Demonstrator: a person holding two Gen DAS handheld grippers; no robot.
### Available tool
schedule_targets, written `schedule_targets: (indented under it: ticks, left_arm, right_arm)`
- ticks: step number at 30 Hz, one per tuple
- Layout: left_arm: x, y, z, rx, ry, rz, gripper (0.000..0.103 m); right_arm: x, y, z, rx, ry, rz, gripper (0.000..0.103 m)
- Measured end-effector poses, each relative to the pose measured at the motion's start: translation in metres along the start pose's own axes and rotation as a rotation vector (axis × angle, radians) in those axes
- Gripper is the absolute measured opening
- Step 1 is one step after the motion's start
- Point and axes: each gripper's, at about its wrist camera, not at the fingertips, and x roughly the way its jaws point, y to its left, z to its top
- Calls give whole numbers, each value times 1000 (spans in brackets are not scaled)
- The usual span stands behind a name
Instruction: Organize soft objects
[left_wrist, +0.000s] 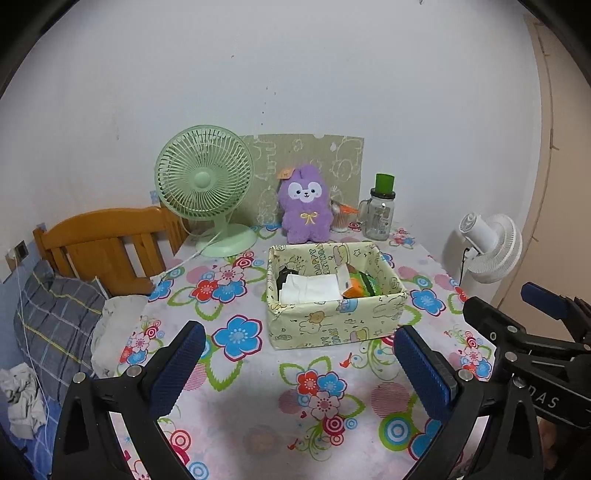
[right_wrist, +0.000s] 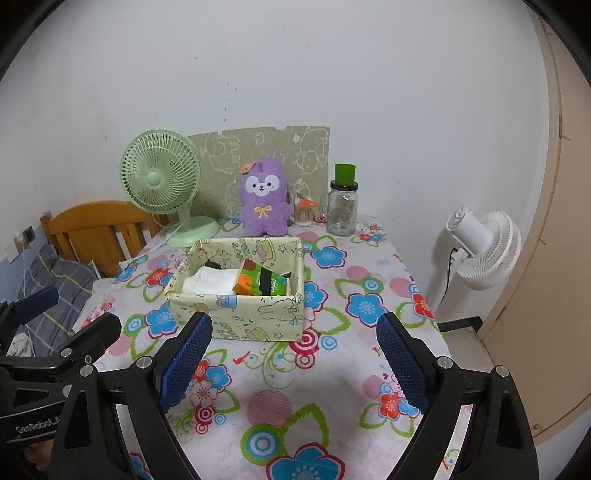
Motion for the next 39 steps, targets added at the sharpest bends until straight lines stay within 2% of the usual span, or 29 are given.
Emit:
schedule_targets:
  ticks: [9,20,39]
  left_arm:
    - [-11,-4,-3,-4,-5,-7,103]
    - [-24,-1,-5,-10,-37,2,103]
    - [-20,1,-5,-25,-39,16,103]
  right_arm:
    - [-19,1,-5,3,-30,-33,92]
    - [-32,4,-5,1,-50,-29,92]
    - [-27,3,-4,6,-38,-18,92]
